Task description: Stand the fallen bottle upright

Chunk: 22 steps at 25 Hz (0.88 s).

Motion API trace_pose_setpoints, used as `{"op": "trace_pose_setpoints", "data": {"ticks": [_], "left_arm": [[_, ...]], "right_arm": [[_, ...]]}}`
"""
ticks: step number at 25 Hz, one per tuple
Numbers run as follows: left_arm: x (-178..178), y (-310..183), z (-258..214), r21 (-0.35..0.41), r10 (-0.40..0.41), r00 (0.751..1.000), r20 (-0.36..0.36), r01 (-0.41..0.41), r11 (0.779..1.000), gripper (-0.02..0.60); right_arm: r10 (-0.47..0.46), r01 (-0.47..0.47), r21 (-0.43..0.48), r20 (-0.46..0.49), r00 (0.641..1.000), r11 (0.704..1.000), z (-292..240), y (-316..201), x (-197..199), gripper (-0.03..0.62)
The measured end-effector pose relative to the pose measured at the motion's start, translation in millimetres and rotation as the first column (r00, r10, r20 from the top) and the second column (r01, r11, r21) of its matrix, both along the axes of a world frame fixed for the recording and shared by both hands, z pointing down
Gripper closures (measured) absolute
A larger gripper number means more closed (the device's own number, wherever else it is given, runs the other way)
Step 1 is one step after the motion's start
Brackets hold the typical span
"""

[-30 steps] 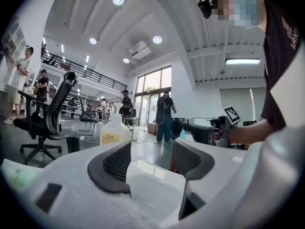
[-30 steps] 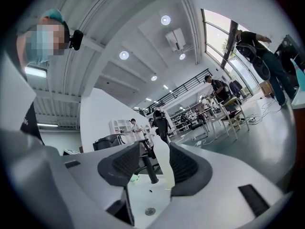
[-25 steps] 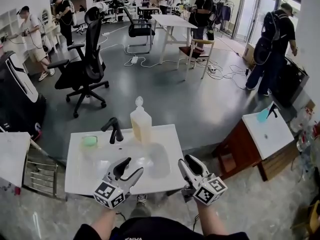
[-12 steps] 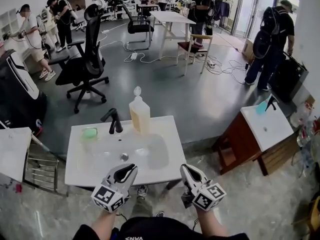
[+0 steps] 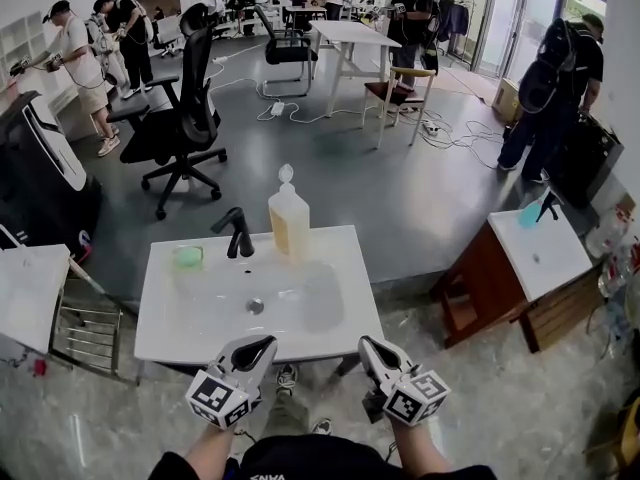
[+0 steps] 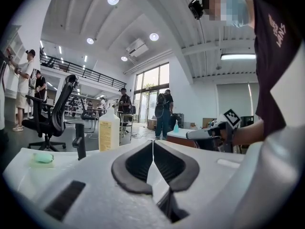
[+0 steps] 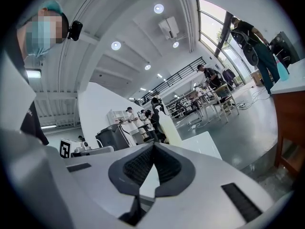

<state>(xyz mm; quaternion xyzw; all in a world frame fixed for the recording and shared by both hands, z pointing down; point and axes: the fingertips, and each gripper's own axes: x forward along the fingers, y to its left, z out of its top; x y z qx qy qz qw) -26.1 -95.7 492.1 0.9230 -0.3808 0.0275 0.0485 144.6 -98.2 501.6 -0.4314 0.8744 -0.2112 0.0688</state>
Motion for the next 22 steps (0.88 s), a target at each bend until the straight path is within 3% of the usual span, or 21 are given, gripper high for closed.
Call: {"op": "trace_pose_setpoints", "data": {"ticks": [5, 22], "left_arm": [[1.4, 5.4, 2.5, -0.024, 0.013, 1.0, -0.027, -0.013, 1.0, 0.558], [-7.9, 2.5, 3.9, -0.033, 0.021, 1.0, -0.015, -0.022, 0.999, 0.558]], "right_arm": [[0.009, -0.009, -0.018, -0.009, 1.0, 1.0, 3.4, 2.7, -1.2, 0.592], [0.023, -0.023, -0.027, -0.015, 1.0, 0.999, 2.1, 2.7, -8.0, 0.592]]}}
